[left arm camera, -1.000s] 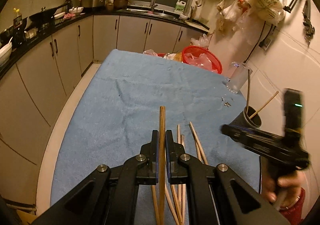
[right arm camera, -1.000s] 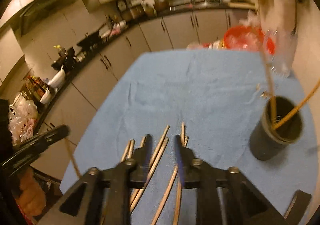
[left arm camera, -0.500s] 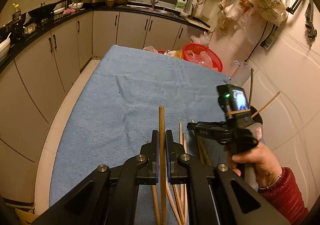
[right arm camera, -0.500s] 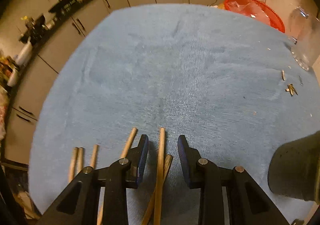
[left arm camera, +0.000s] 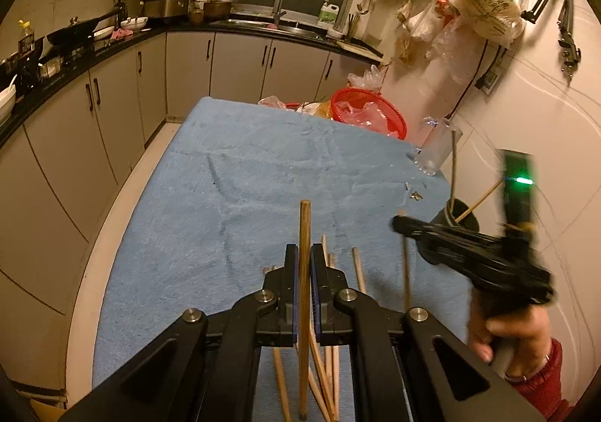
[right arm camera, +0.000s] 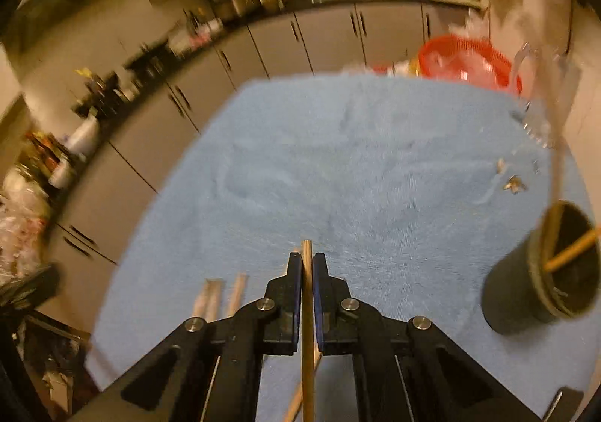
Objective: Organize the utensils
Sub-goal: 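Lift the chopsticks upright with both tools and carry them over the black holder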
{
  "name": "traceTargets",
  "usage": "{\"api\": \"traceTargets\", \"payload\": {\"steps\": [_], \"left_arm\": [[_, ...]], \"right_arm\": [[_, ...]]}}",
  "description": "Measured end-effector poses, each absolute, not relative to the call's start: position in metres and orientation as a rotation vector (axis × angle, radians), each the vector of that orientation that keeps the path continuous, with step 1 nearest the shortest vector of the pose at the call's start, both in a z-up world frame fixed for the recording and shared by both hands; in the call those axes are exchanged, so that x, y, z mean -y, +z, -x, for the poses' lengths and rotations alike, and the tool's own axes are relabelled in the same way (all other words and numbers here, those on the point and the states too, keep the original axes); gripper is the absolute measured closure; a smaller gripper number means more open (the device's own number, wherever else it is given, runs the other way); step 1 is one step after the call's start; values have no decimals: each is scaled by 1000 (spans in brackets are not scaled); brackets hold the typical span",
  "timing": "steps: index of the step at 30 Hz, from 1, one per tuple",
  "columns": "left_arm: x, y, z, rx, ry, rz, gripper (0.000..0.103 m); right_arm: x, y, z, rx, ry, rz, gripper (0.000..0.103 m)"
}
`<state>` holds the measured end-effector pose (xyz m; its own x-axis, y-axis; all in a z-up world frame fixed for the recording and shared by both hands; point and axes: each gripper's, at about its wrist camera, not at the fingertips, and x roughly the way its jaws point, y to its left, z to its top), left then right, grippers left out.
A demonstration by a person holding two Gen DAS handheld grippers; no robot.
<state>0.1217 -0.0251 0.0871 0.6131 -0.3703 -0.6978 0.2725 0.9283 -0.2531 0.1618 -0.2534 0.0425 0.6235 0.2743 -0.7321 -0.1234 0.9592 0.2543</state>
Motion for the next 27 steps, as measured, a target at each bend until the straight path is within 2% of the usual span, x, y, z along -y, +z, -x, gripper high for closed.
{"api": "traceTargets", "payload": {"steps": [4, 10, 27], "left_arm": [[31, 95, -115, -815, -384, 117, 97], [38, 105, -107, -793, -389, 101, 97], [46, 121, -100, -760, -392, 78, 97]], "right_arm": [[257, 73, -119, -743, 222, -197, 97], [271, 100, -89, -648, 203, -232, 97], [295, 120, -60, -549, 183, -285, 97]]}}
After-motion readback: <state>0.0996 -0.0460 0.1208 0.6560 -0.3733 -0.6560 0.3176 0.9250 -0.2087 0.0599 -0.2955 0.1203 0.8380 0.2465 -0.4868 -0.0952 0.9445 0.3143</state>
